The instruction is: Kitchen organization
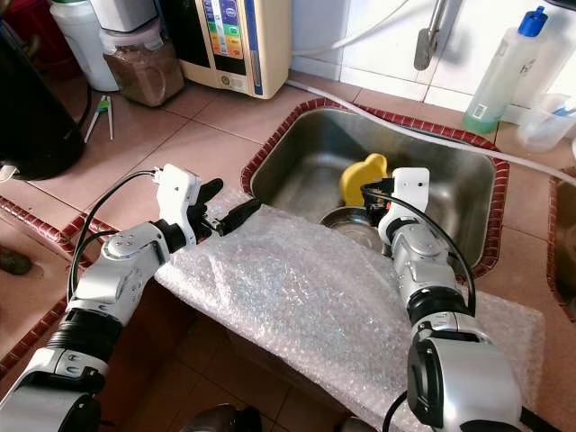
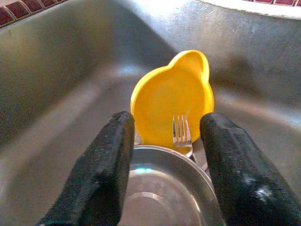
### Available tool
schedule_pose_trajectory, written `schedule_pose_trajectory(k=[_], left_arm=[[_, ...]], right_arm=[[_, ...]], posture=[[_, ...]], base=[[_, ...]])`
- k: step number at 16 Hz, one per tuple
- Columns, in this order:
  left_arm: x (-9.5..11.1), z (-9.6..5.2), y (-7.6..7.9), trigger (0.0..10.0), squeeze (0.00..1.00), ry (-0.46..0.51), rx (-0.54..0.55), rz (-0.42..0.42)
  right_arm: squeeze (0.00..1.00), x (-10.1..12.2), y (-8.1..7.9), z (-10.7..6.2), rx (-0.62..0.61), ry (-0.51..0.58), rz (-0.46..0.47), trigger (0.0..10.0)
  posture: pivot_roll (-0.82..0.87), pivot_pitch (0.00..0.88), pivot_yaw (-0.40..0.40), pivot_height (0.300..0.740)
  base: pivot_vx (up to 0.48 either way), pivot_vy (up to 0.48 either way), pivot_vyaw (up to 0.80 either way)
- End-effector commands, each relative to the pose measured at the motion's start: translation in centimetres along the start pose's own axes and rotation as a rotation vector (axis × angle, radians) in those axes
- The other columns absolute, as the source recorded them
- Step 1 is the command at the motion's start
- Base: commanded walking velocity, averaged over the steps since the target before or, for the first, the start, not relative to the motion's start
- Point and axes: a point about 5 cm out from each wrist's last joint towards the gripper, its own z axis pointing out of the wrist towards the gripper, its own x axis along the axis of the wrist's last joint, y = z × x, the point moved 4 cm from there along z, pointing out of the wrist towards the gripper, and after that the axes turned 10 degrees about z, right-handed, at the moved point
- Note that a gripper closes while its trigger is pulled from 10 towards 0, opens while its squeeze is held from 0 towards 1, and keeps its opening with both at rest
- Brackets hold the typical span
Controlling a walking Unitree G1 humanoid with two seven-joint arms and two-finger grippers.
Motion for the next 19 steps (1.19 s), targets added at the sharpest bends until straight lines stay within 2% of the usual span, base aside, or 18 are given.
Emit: schedule_pose_trajectory(k=[1, 5, 6, 7, 8, 10, 15, 16, 17, 19], left_arm=[[-0.4, 0.0, 0.1, 10.0, 1.0, -0.019, -0.008, -0.001], [-0.4, 0.0, 0.1, 10.0, 1.0, -0.019, -0.008, -0.001], [1.7, 0.5, -1.6, 10.0, 0.0, 0.046, 0.149, 0.053], [4.3, 0.4, -3.6, 10.0, 0.0, 0.131, 0.369, 0.087], [4.6, 0.2, -4.0, 10.0, 0.0, 0.145, 0.423, 0.083], [4.6, -0.1, -4.1, 10.0, 0.0, 0.146, 0.455, 0.095], [5.2, 0.4, -3.6, 10.0, 0.0, 0.158, 0.47, 0.072], [5.4, 0.6, -2.7, 10.0, 0.0, 0.138, 0.425, 0.078], [6.0, 0.0, -2.3, 10.0, 0.0, 0.123, 0.483, 0.19], [6.5, -0.3, -1.3, 10.0, 0.0, 0.178, 0.44, 0.152]], right_arm=[[1.0, -0.5, -0.1, -0.1, 0.004, -0.012, 0.0, 10.0], [1.0, -0.5, -0.1, -0.1, 0.004, -0.012, 0.0, 10.0], [1.0, 1.9, -1.5, 0.0, 0.032, 0.132, -0.005, 10.0], [1.0, 5.4, -3.3, -0.6, 0.068, 0.33, 0.01, 10.0], [1.0, 6.3, -3.7, -0.9, 0.077, 0.379, 0.006, 10.0], [1.0, 6.5, -4.0, -0.9, 0.085, 0.384, 0.014, 10.0], [1.0, 7.0, -4.0, -1.7, 0.079, 0.413, 0.004, 10.0], [1.0, 7.1, -3.8, -2.0, 0.079, 0.422, -0.003, 10.0], [1.0, 7.2, -3.5, -2.5, 0.078, 0.432, -0.023, 10.0], [0.98, 7.6, -3.0, -3.1, 0.081, 0.446, -0.037, 10.0]], posture=[[-0.02, 0.102, 0.093, 0.74], [-0.02, 0.102, 0.093, 0.74], [-0.03, 0.094, 0.068, 0.74], [-0.03, 0.094, 0.063, 0.74], [-0.03, 0.093, 0.06, 0.74], [-0.04, 0.092, 0.056, 0.74], [-0.04, 0.094, 0.059, 0.74], [-0.04, 0.096, 0.06, 0.74], [-0.04, 0.097, 0.062, 0.74], [-0.04, 0.097, 0.062, 0.74]], base=[[0.0, 0.0, 0.0], [0.0, 0.0, 0.0], [0.0, 0.0, 0.0], [0.0, 0.0, 0.0], [0.0, 0.0, 0.0], [0.0, 0.0, 0.0], [0.0, 0.0, 0.0], [0.0, 0.0, 0.0], [0.0, 0.0, 0.0], [0.0, 0.0, 0.0]])
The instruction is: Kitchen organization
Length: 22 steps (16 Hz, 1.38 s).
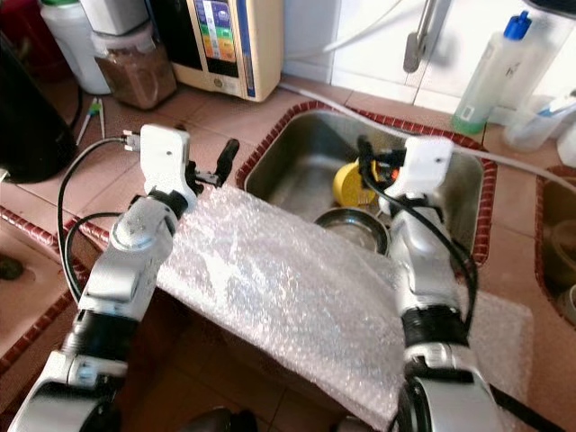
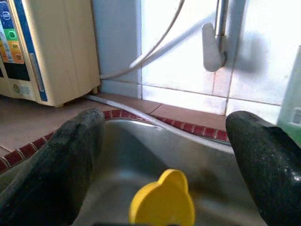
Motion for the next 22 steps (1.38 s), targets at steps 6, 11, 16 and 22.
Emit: schedule_pose_trajectory(k=[6, 11, 16, 22], left_arm=[[0.5, -2.0, 0.2, 10.0, 0.0, -0.044, 0.06, -0.137], [-0.7, -4.0, 0.5, 10.0, 0.0, -0.12, 0.051, -0.097], [-1.6, -5.9, -0.4, 10.0, 0.0, -0.168, 0.089, -0.091], [-1.5, -6.8, -0.7, 10.0, 0.0, -0.184, 0.098, -0.064]], right_arm=[[0.24, 1.5, 0.9, -0.9, -0.017, -0.007, -0.013, 10.0], [0.2, 2.0, 0.2, -1.3, 0.003, -0.016, 0.005, 10.0], [0.1, 3.4, -0.6, -1.9, 0.036, 0.007, 0.004, 10.0], [0.1, 3.5, -1.5, -3.6, 0.076, -0.004, 0.02, 10.0]], posture=[[-0.06, 0.093, 0.066, 0.74], [-0.06, 0.089, 0.047, 0.74], [-0.05, 0.085, 0.043, 0.74], [-0.05, 0.086, 0.05, 0.74]], base=[[0.0, 0.0, -0.59], [0.0, 0.0, -0.62], [0.0, 0.0, 0.0], [0.0, 0.0, 0.0]])
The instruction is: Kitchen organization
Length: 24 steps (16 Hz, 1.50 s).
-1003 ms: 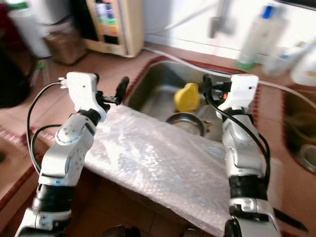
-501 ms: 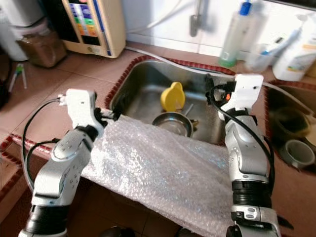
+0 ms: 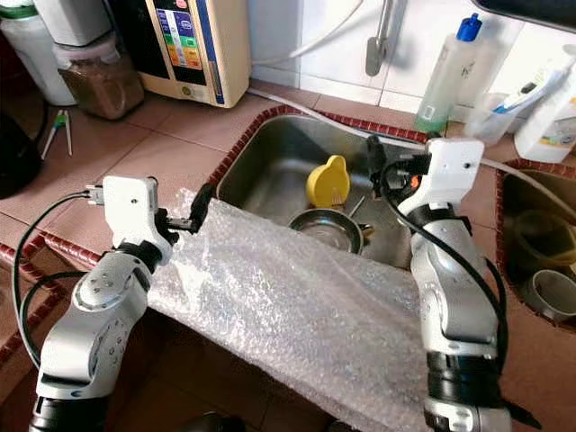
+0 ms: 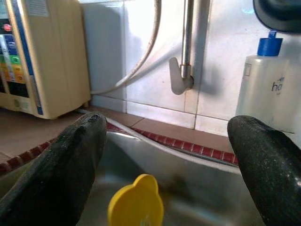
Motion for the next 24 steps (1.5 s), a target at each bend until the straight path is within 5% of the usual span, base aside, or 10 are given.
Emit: schedule_pose_trajectory(k=[1, 24], left_arm=[[0.34, -0.15, -0.17, 10.0, 0.0, 0.005, -0.001, -0.001], [0.15, 0.59, 0.66, 10.0, 0.0, -0.035, -0.025, -0.02]], right_arm=[[0.1, 0.39, -0.46, -0.16, 0.016, 0.005, 0.006, 10.0], [0.11, 0.38, -0.08, -0.32, 0.0, -0.01, 0.04, 10.0]], posture=[[-0.05, 0.088, 0.048, 0.74], [-0.05, 0.08, 0.066, 0.74]], base=[[0.0, 0.0, 0.0], [-0.227, 0.0, 0.0]])
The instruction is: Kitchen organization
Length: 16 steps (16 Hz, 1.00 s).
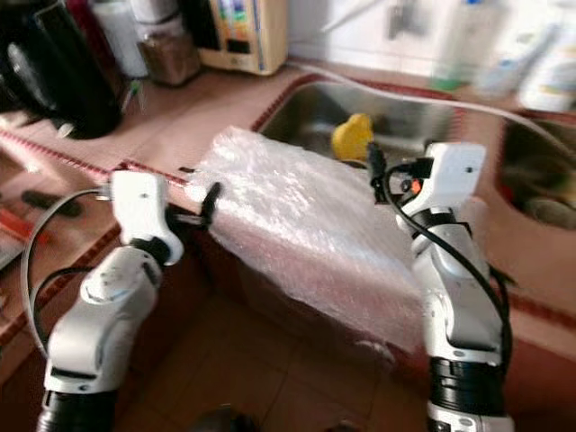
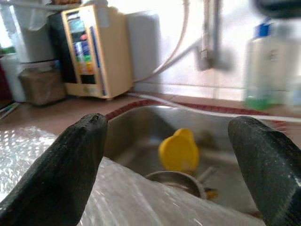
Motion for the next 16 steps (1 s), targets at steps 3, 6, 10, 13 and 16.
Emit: schedule_pose_trajectory(k=[3, 6, 10, 13, 16], left_arm=[[-0.35, -0.08, -0.85, 10.0, 0.0, -0.014, 0.022, 0.015], [-0.43, 0.08, -0.83, 10.0, 0.0, -0.016, 0.021, 0.015], [-0.73, 0.37, -0.92, 10.0, 0.0, -0.022, 0.021, 0.01], [-0.85, 0.52, -1.18, 10.0, 0.0, -0.021, 0.035, -0.01], [-1.02, 0.66, -1.59, 10.0, 0.0, -0.022, 0.055, -0.038]], right_arm=[[0.1, 0.12, -0.77, 0.14, 0.022, 0.012, 0.011, 10.0], [0.11, 0.01, -0.87, 0.38, 0.024, 0.012, 0.014, 10.0], [0.11, -0.19, -1.03, 0.5, 0.027, 0.009, 0.017, 10.0], [0.1, -0.4, -1.04, 0.68, 0.029, 0.001, 0.012, 10.0], [0.1, -0.52, -1.03, 0.68, 0.027, -0.003, 0.006, 10.0]], posture=[[-0.05, 0.075, 0.067, 0.74], [-0.05, 0.067, 0.066, 0.74], [-0.05, 0.063, 0.064, 0.74], [-0.06, 0.06, 0.06, 0.74], [-0.06, 0.058, 0.057, 0.74]], base=[[-0.26, 0.0, 0.0], [-0.262, 0.0, 0.0], [-0.262, 0.0, 0.0], [-0.082, 0.0, 0.0], [0.0, 0.0, 0.0]])
